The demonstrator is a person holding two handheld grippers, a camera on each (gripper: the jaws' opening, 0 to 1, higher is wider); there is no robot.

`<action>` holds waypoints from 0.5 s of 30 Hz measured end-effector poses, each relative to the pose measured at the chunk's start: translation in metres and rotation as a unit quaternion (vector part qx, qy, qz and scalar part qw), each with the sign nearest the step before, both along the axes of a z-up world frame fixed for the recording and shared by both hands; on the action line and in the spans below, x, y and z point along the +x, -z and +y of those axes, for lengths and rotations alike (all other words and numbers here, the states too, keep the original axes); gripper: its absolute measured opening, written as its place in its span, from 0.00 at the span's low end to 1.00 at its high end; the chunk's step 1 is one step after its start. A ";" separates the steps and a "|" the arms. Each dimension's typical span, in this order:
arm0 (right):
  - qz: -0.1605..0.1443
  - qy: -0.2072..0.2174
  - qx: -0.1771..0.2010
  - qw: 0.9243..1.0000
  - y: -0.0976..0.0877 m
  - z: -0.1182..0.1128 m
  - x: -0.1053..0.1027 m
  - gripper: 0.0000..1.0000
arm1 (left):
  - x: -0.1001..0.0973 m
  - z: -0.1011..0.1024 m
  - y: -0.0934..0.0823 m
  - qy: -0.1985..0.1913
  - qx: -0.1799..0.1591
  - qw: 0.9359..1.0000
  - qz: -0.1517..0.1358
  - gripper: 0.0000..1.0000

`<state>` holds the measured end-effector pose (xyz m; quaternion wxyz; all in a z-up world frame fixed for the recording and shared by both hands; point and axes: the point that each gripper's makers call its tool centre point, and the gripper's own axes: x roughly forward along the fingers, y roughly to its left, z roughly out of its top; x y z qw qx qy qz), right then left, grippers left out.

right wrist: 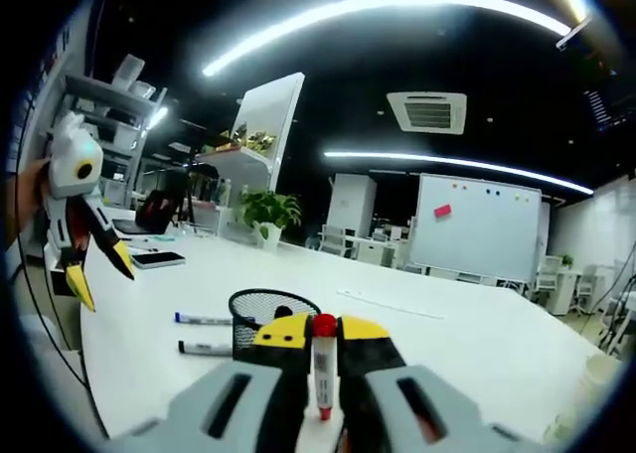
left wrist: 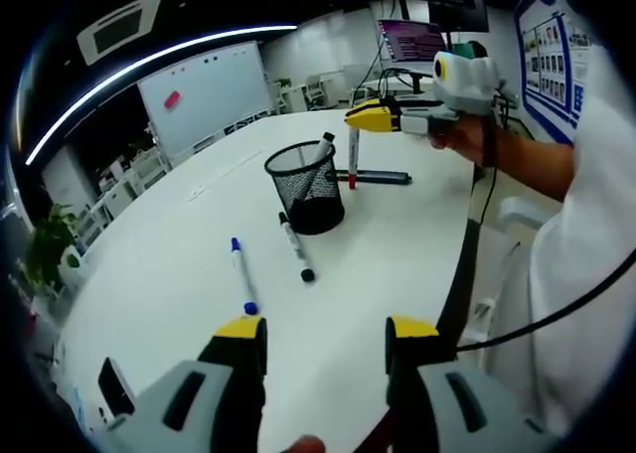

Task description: Place the scattered laser pointers and whiteboard markers into the pen holder and stack the scattered paper cups together

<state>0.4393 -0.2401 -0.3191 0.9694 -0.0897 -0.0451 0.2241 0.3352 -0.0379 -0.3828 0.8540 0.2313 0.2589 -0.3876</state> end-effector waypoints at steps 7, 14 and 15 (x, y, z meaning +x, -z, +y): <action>0.000 -0.001 0.001 1.000 -0.001 0.001 -0.001 0.10 | 0.000 0.000 0.000 -0.001 0.000 1.000 0.001 0.49; -0.002 -0.002 0.001 1.000 -0.004 0.003 -0.002 0.10 | 0.000 0.001 0.001 -0.002 0.000 1.000 0.001 0.49; -0.002 -0.002 0.001 1.000 -0.005 0.003 -0.002 0.10 | 0.000 0.001 0.001 -0.002 0.000 1.000 0.000 0.49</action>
